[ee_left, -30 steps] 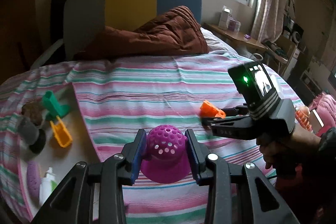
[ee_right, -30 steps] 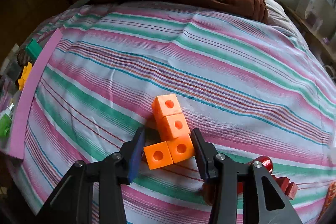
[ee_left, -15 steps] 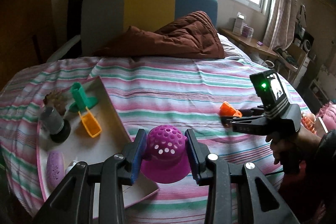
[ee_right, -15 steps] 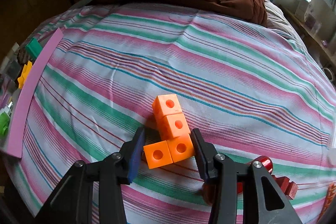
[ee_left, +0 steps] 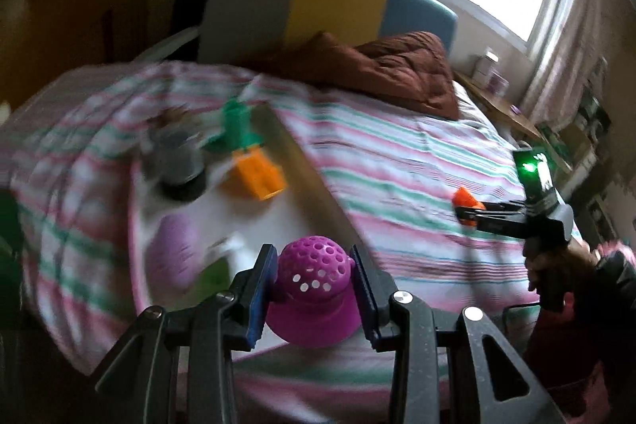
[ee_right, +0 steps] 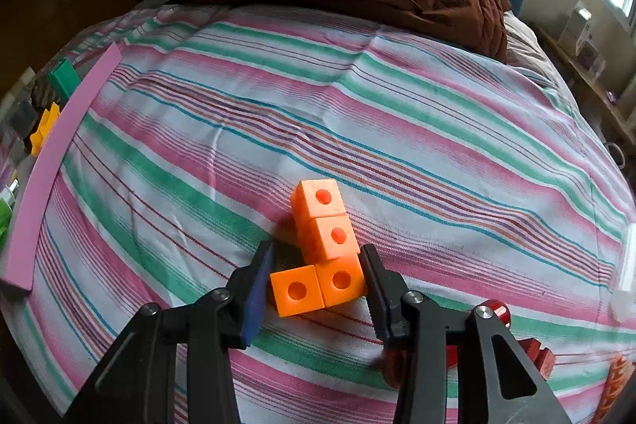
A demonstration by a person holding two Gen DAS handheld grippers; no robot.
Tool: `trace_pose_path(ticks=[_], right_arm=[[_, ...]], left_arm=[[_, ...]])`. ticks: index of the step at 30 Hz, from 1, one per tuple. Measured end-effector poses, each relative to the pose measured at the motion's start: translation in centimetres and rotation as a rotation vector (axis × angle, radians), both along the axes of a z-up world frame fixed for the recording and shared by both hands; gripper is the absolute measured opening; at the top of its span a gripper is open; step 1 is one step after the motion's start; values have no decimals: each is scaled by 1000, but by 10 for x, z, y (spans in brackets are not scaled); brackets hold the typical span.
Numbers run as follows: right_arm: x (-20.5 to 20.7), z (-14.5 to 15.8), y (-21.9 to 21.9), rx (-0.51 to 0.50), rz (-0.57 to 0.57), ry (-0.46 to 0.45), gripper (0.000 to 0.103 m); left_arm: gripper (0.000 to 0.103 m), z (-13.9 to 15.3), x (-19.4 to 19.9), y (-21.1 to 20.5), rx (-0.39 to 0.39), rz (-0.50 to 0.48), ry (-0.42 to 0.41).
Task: Organize rigid objects
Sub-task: 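Carry the purple spiky toy to the tray with the left tool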
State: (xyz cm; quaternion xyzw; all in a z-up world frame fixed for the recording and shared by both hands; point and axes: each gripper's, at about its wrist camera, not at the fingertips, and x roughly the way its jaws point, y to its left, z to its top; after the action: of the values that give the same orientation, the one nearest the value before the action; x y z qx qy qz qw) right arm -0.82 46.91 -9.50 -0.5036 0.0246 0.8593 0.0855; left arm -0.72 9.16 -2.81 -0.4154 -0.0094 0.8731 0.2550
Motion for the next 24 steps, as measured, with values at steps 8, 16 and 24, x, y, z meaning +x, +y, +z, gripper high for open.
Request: trace_pose_path(ticks=[8, 16, 24], right_arm=[[0, 1, 0, 11, 3, -4, 44], [-1, 1, 0, 17, 5, -5, 44], [-3, 1, -2, 29, 11, -7, 43]], left_arm=[[38, 3, -13, 6, 69, -9, -33], [38, -26, -60, 40, -11, 12, -98], [36, -58, -93, 28, -116, 95, -136]])
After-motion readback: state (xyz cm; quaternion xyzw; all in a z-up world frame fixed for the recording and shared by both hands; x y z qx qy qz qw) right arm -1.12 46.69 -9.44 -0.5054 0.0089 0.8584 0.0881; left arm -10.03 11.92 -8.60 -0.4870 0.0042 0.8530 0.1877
